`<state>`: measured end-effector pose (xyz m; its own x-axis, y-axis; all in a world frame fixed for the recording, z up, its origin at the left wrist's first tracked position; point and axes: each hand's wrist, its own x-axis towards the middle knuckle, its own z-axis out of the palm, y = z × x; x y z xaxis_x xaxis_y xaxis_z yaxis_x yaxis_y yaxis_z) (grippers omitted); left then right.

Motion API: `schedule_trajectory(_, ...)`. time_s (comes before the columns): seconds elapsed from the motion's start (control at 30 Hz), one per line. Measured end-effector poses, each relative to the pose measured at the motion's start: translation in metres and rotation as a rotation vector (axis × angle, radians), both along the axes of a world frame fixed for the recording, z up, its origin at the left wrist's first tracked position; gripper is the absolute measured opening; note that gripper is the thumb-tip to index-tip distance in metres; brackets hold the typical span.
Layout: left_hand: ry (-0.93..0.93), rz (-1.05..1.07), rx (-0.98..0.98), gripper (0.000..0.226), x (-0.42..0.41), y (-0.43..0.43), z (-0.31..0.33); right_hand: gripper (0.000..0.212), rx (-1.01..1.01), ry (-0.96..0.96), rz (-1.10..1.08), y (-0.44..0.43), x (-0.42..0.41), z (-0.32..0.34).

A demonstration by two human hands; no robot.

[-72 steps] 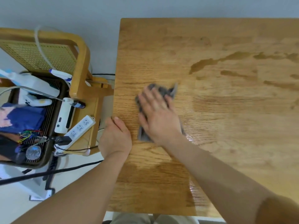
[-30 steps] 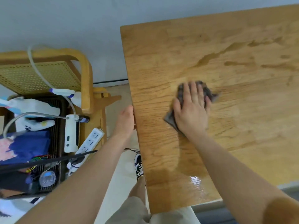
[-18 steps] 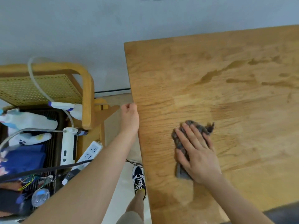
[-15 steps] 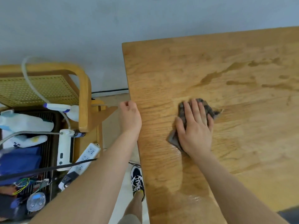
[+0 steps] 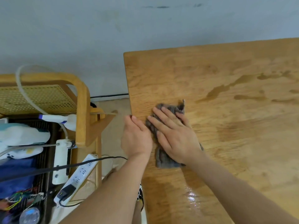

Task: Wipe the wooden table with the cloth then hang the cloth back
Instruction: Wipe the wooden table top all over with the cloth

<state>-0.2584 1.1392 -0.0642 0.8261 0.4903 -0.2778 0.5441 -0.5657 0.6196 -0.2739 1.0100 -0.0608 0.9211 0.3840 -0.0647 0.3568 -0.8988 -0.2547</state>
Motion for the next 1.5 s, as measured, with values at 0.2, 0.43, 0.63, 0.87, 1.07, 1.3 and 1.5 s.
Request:
schedule_trajectory(0.2,-0.006,-0.034,0.054,0.015,-0.001,-0.003,-0.002,0.058,-0.011,-0.001,-0.131,0.064,0.150,-0.009)
schedule_trajectory(0.43,0.000,-0.044,0.100,0.022,-0.004,-0.004,-0.008,0.053,0.023,-0.052,-0.063,0.065,0.136,-0.012)
schedule_trajectory(0.63,-0.005,-0.064,0.093,0.034,0.000,-0.003,-0.009,0.055,-0.030,-0.011,-0.134,0.022,0.095,-0.007)
schedule_trajectory(0.87,0.047,-0.087,0.095,0.046,-0.001,-0.002,-0.009,0.055,0.002,-0.052,-0.250,0.093,0.199,-0.018)
schedule_trajectory(1.07,0.026,-0.078,0.084,0.041,-0.003,-0.002,-0.007,0.051,0.003,-0.011,0.037,0.037,0.092,-0.008)
schedule_trajectory(1.3,0.038,-0.091,0.070,0.044,0.003,-0.003,-0.008,0.058,-0.019,0.001,-0.455,0.017,0.195,-0.008)
schedule_trajectory(1.5,0.015,-0.089,0.075,0.044,-0.002,0.000,-0.007,0.057,-0.008,-0.007,-0.210,0.041,0.095,-0.006)
